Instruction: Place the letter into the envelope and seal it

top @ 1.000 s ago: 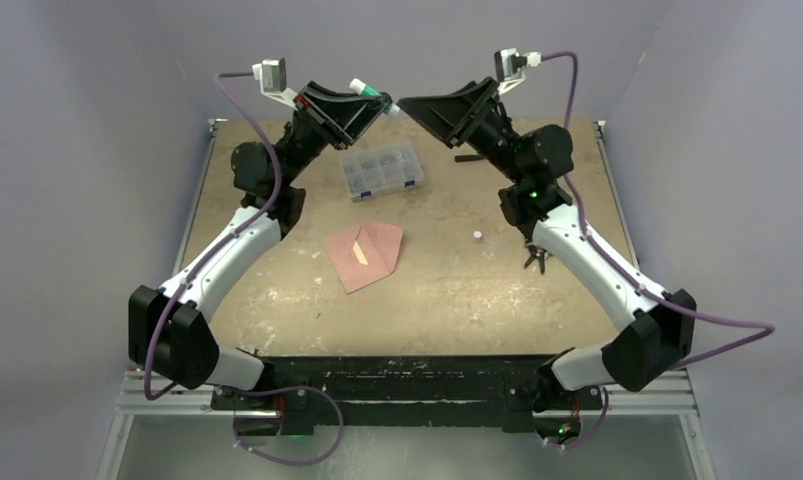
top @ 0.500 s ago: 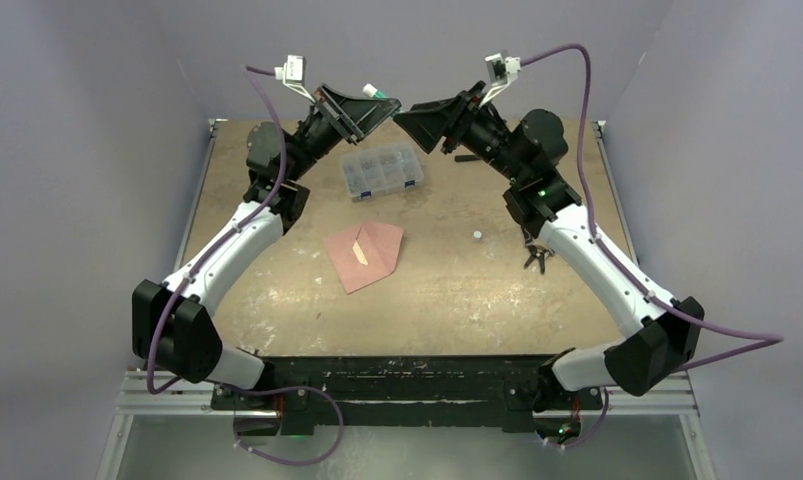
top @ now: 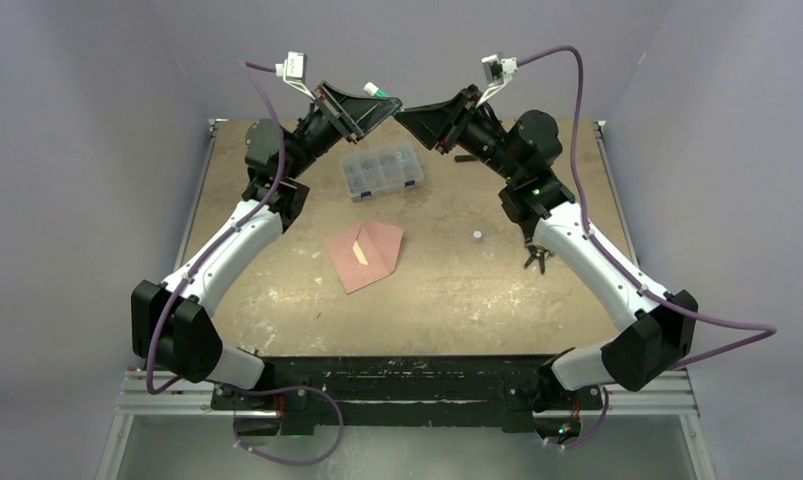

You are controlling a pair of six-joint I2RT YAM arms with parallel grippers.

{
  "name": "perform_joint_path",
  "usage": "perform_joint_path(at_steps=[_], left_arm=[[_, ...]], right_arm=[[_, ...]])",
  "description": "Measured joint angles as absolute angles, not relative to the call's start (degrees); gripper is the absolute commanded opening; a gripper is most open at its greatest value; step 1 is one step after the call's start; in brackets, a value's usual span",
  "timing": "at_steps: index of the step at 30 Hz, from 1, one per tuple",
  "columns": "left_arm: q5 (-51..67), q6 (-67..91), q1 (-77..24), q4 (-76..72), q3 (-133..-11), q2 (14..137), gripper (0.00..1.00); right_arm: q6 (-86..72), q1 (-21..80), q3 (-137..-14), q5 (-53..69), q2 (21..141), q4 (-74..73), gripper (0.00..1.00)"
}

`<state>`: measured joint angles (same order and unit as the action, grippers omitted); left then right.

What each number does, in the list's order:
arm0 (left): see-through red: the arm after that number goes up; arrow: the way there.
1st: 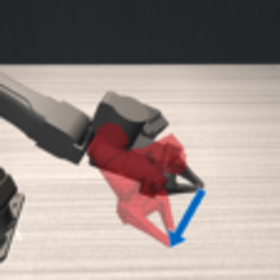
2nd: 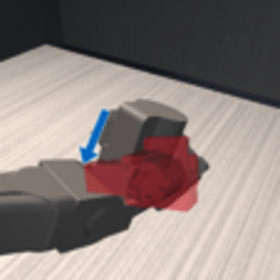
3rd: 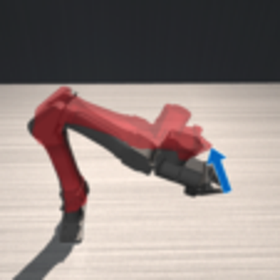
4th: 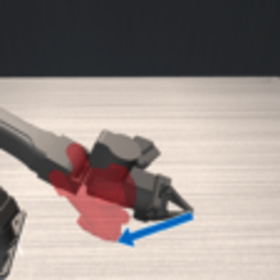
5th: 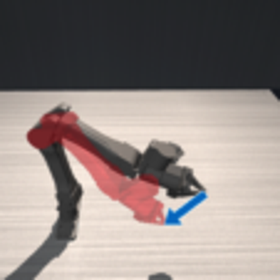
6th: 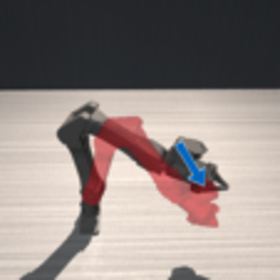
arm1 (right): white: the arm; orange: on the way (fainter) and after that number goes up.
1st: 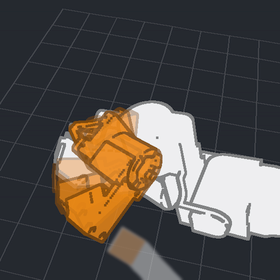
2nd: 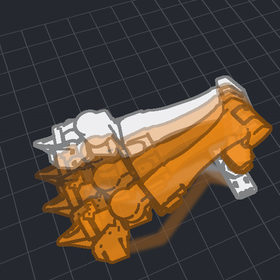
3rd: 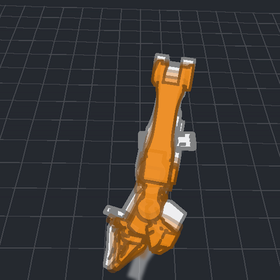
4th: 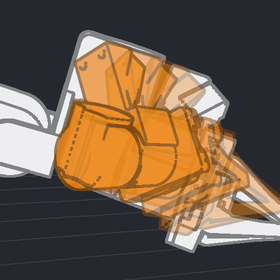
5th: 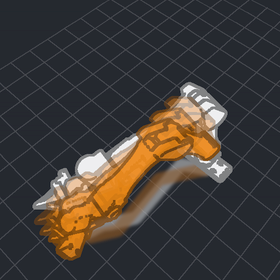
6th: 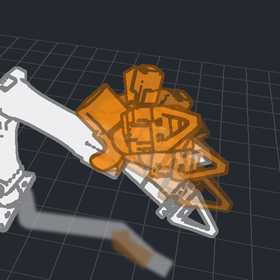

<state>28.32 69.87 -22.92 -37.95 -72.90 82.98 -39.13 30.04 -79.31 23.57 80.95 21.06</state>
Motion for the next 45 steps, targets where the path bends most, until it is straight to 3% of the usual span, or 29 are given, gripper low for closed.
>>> perform_joint_path(at_steps=[5,13,29,30,33,35,36,45], left_arm=[[28.53,70.00,-22.90,-38.48,-72.93,82.98,0.00],[29.43,69.91,-22.87,-41.56,-72.18,82.91,0.00],[41.76,57.54,-24.03,-69.89,-64.47,82.48,0.00],[42.50,57.36,-24.08,-71.48,-64.49,82.67,0.00],[43.44,57.34,-24.14,-74.46,-64.49,83.18,0.00],[43.20,57.28,-24.14,-75.50,-64.49,83.26,0.00],[42.61,57.19,-23.92,-76.29,-64.49,83.22,0.00],[36.80,57.93,-23.31,-79.07,-64.49,82.63,0.00]], right_arm=[[-42.09,29.91,-78.91,24.10,81.21,22.28,0.00],[-54.13,29.39,-74.19,25.23,81.38,31.33,0.00],[-111.28,31.57,-55.16,22.15,84.42,69.97,0.00],[-112.64,31.79,-54.92,22.20,84.64,71.24,0.02],[-115.15,31.94,-54.96,23.35,84.90,72.18,0.44],[-115.94,31.86,-55.72,24.12,85.12,72.12,0.62],[-115.74,31.51,-56.27,24.43,85.19,72.10,0.66],[-110.87,29.61,-60.36,27.51,85.38,71.26,0.70]])
